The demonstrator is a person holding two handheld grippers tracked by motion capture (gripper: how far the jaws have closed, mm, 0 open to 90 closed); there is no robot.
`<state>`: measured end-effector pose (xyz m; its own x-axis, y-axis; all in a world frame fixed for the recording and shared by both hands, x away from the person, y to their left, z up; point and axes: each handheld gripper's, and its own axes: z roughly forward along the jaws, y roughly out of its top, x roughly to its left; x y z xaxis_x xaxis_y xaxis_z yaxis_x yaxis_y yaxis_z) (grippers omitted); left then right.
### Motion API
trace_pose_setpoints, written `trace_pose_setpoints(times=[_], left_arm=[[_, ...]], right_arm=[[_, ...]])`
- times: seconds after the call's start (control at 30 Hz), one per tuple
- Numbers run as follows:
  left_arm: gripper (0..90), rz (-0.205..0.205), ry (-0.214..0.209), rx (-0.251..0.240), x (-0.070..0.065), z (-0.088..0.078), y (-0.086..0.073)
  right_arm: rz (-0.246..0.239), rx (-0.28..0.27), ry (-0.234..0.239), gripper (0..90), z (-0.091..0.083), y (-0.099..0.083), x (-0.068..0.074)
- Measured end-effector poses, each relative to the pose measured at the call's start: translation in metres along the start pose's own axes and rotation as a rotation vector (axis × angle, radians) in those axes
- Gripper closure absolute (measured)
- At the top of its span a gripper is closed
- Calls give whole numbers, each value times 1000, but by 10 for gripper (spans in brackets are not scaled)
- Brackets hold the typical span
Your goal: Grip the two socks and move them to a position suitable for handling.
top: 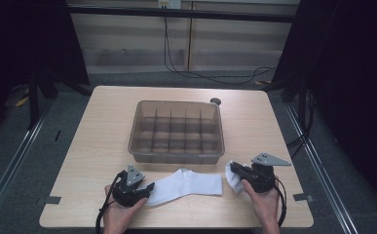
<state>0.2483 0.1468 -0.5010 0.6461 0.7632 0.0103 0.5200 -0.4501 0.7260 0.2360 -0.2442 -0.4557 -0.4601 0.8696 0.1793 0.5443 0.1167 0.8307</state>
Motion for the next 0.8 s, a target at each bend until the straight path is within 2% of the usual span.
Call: trace_pose_setpoints(times=[0.1, 0.2, 0.33, 0.4, 0.5, 0.57, 0.63, 0.7, 0.77, 0.8], left_arm=[[531, -2, 0, -10, 1, 0, -2], [531, -22, -16, -27, 3, 0, -4], [531, -18, -11, -22, 1, 0, -3], [530, -17, -13, -19, 2, 0, -3], [528, -16, -14, -14, 2, 1, -2], [527, -1, -13, -6, 2, 0, -1], [527, -2, -12, -3, 1, 1, 0], [518, -3, -5, 5, 1, 1, 1], [514, 22, -3, 18, 2, 0, 2], [512, 25, -4, 18, 2, 0, 2]], right_arm=[[-12, -29, 41, 871, -2, 9, 9], [-30, -50, 96, 871, -2, 20, 19], [-79, -52, 160, 871, 5, 33, 37], [-76, -58, 203, 871, 11, 37, 47], [-96, -37, 239, 869, 25, 38, 61], [-115, -6, 260, 865, 38, 36, 71], [-140, 40, 289, 833, 51, 33, 80], [-148, 71, 264, 735, 59, 30, 83], [-123, 58, 276, 718, 57, 31, 78], [-117, 59, 249, 689, 53, 33, 75]])
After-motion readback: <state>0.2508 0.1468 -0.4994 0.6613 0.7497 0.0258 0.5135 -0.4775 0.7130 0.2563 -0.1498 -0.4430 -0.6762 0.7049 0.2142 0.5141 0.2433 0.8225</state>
